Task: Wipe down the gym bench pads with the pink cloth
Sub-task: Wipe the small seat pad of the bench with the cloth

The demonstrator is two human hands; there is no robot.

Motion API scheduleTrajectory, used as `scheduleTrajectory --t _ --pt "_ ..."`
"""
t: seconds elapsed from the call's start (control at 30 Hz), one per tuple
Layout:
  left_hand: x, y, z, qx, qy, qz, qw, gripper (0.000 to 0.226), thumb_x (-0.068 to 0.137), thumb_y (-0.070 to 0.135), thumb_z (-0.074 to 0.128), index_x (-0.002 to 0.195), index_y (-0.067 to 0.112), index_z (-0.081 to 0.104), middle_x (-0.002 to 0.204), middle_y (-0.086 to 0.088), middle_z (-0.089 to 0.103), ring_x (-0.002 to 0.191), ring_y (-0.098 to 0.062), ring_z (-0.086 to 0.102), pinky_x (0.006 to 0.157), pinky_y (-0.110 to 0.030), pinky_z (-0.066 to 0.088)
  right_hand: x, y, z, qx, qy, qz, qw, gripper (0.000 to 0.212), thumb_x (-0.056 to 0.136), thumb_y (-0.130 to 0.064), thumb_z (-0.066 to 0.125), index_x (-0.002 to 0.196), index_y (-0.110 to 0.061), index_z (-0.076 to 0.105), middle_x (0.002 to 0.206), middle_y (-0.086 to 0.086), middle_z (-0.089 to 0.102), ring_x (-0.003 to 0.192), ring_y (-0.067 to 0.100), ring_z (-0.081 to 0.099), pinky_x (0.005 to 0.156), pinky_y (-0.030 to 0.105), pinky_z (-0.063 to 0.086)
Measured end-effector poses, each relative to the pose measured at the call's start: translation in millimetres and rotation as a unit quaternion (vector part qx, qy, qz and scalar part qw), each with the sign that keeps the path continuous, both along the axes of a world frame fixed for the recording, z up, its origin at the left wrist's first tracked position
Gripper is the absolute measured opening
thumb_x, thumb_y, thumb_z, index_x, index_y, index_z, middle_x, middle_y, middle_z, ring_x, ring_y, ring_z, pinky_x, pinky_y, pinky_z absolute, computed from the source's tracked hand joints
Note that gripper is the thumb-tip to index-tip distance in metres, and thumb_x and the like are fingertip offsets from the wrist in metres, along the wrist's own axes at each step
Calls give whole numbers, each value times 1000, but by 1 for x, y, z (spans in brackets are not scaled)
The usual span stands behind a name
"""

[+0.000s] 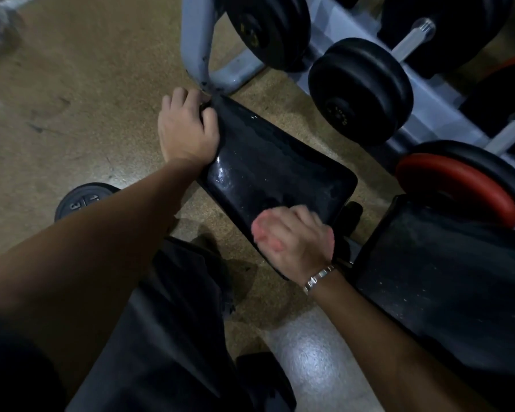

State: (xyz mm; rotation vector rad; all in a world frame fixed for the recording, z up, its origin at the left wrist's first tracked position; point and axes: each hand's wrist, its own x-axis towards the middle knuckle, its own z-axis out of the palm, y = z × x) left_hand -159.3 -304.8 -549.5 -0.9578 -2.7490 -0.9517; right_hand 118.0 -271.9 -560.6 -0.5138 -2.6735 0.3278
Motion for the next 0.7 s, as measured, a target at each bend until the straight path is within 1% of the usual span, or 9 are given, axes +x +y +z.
scheduleTrajectory --t 0.07,0.13,0.23,0.3,0.37,0.43,0.5,0.63,0.7 --pt "0 -1 0 5 -3 -1 1000 40 91 31 41 109 10 70 107 -14 63 101 -35 56 83 -47 46 15 8 0 23 -24 101 994 16 80 -39 72 87 -26 77 94 -5 71 81 24 61 68 35 47" --pt "1 0 0 11 -4 2 1000 40 91 31 41 108 10 70 106 -14 63 100 -35 56 82 -46 46 16 25 2 52 -49 124 990 15 80 -39 71 82 -24 75 87 -5 69 77 24 60 66 34 44" --pt "2 2 0 9 1 5 1000 42 90 31 40 108 9 70 105 -15 63 99 -36 56 80 -46 45 -11 24 9 23 -42 -23 999 15 85 -38 67 82 -25 74 89 -5 69 80 23 57 66 36 48" --pt "1 1 0 4 -1 2 1000 42 90 32 40 109 9 71 106 -15 64 99 -36 56 80 -47 45 -22 6 8 -9 -34 -57 998 16 86 -40 65 89 -28 76 99 -8 70 87 21 57 71 34 48" --pt "1 0 0 7 -3 0 1000 43 90 32 39 109 9 70 106 -15 63 99 -36 55 81 -47 45 -11 -6 2 -13 -31 20 999 16 85 -40 66 89 -27 76 101 -8 71 87 22 57 71 34 47" --pt "1 0 0 11 -5 3 1000 42 90 32 40 108 9 70 105 -15 63 99 -36 55 81 -47 45 7 2 -1 16 -27 118 993 14 82 -39 70 83 -26 74 92 -6 71 81 22 58 67 35 45" --pt "2 1 0 15 -5 6 1000 42 90 31 40 108 8 71 105 -16 63 99 -38 56 82 -48 46 12 16 -1 46 -46 140 988 16 77 -41 72 79 -25 73 85 -5 68 76 22 57 65 34 44" --pt "1 2 0 6 3 7 1000 43 90 32 40 107 9 71 105 -16 64 99 -37 56 83 -47 46 -30 4 11 -5 -48 -44 998 18 81 -41 66 84 -24 72 90 -3 65 83 23 54 68 35 46" --pt "0 1 0 4 2 4 1000 43 90 32 39 107 8 71 106 -16 64 100 -37 56 83 -47 46 -38 -11 12 -17 -34 -40 998 21 84 -42 62 89 -25 72 96 -3 66 86 24 54 71 35 45"
